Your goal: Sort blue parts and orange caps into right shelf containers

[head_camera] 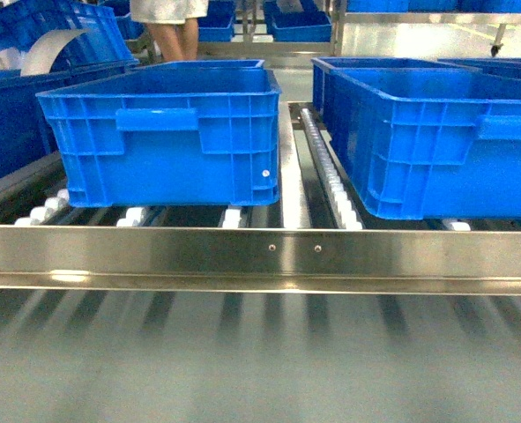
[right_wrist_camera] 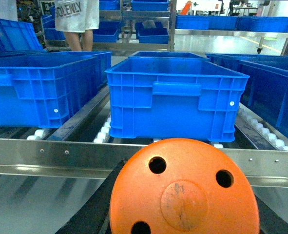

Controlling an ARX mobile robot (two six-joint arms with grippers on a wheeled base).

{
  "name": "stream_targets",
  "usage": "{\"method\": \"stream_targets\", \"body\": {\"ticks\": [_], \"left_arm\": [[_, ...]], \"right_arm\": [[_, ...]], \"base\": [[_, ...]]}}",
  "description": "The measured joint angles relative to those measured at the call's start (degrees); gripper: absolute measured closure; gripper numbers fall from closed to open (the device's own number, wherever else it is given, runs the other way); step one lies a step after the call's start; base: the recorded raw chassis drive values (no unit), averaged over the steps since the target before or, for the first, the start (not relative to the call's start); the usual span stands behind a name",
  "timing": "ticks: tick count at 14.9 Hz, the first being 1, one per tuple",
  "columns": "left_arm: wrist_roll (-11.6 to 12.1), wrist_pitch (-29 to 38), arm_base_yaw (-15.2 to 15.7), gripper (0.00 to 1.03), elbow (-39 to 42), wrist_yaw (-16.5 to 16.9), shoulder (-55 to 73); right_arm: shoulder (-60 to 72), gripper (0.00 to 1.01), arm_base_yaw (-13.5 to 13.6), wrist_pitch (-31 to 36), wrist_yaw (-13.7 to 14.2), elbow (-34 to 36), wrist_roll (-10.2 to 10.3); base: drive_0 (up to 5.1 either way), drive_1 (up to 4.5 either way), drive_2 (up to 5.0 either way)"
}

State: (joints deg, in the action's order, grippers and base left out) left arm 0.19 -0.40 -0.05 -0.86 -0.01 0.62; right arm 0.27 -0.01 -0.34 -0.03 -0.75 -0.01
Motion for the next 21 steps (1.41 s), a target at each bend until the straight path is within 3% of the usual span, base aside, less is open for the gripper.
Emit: {"method": "stream_targets", "body": {"ticks": [8, 21], "left_arm": [[0.0, -0.02, 0.0, 0.6, 0.0, -0.02, 0.0], [0.0, -0.02, 0.0, 0.6, 0.0, 0.0, 0.0]], "right_arm": [[0.0, 0.57, 0.0, 0.0, 0.0, 0.0, 0.0], [0.0, 0.57, 0.0, -0.02, 0.0, 0.0, 0.0]], "base": [[0.0, 4.28, -4.2], [0.0, 0.0, 0.0]]}}
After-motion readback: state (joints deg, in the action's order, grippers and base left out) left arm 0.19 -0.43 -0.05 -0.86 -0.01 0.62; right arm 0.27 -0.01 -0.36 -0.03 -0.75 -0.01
